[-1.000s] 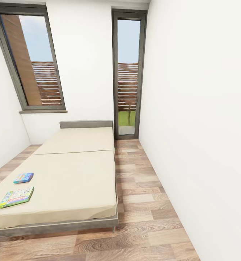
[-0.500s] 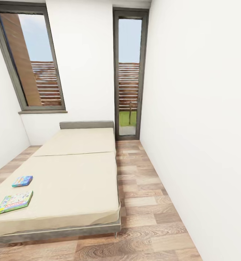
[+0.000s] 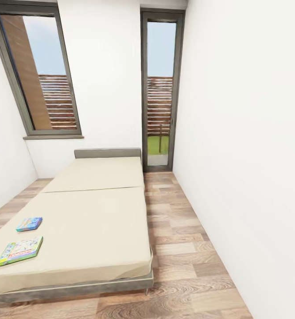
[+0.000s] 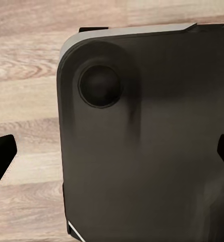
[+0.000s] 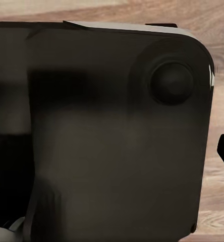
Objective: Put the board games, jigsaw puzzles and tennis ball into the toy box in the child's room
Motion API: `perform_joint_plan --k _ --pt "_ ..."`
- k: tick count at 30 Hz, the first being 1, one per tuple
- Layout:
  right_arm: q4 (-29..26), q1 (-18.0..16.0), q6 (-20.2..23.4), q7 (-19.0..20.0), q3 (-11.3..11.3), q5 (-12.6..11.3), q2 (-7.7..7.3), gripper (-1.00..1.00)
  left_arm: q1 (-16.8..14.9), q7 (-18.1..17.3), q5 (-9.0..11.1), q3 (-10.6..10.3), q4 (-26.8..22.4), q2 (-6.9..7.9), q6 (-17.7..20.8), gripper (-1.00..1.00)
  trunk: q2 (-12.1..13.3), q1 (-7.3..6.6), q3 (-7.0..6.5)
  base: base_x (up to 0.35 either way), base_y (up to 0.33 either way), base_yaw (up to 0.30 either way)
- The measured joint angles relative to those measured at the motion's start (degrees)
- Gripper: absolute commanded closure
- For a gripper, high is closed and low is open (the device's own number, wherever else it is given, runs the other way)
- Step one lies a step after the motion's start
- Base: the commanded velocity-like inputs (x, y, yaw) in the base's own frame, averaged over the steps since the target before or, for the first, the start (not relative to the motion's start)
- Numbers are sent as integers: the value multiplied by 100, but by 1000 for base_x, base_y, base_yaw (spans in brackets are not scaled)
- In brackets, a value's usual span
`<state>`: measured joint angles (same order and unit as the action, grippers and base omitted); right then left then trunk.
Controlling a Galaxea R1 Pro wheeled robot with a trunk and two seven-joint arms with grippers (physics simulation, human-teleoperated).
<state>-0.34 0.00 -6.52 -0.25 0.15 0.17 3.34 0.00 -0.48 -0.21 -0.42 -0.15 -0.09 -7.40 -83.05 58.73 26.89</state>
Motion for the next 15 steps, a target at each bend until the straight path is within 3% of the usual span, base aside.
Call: perform_joint_plan --k 15 --pt "0 0 0 -1 -6 -2 6 -100 0 0 5 10 0 0 -1 -100 0 0 0 2 266 0"
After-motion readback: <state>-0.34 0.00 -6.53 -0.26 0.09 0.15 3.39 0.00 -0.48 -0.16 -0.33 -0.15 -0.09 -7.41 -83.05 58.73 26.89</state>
